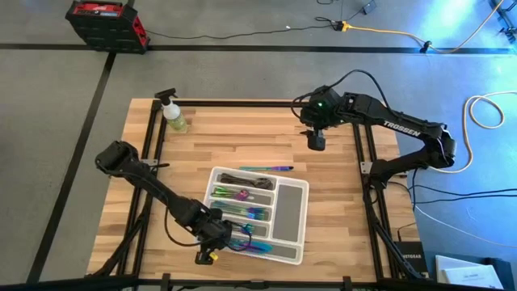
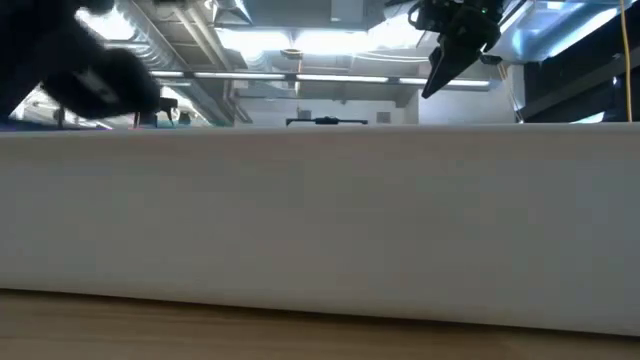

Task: Sort silverware
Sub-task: Put the purple knife into the white silverware tray

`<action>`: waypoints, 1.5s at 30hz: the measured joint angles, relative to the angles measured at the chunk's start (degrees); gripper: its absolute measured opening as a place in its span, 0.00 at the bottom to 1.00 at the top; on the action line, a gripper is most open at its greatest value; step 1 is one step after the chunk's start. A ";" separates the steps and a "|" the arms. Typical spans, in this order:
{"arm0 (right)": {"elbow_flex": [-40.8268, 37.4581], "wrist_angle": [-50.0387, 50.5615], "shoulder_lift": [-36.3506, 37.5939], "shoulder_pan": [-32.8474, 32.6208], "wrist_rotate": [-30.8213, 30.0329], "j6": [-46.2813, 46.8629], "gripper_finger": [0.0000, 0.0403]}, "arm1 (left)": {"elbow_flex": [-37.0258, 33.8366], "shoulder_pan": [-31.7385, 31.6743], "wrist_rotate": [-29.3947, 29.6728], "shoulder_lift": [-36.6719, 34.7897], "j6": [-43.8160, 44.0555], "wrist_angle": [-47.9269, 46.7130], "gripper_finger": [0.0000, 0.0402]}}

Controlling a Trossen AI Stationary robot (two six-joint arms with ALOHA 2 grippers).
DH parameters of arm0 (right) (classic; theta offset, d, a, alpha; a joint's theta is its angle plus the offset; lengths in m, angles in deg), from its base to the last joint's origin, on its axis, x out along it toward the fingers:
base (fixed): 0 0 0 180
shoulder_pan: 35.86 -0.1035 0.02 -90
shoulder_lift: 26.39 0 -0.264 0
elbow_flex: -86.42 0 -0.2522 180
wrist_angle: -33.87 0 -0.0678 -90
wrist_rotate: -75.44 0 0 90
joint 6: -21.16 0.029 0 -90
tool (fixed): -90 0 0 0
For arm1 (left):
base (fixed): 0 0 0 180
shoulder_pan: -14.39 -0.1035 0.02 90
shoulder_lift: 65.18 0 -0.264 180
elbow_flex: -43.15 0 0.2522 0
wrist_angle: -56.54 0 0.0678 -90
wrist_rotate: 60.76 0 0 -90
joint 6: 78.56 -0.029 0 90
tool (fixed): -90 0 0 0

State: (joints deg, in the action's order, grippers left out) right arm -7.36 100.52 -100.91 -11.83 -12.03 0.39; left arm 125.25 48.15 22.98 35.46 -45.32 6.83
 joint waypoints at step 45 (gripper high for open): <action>-0.02 -3.89 -3.70 -0.07 3.09 2.64 0.54 | -1.62 10.30 -0.28 1.60 10.54 3.24 0.17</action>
State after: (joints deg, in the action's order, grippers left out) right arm -7.38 96.63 -104.61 -11.90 -8.94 3.03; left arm 123.63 58.45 22.70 37.06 -34.79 10.07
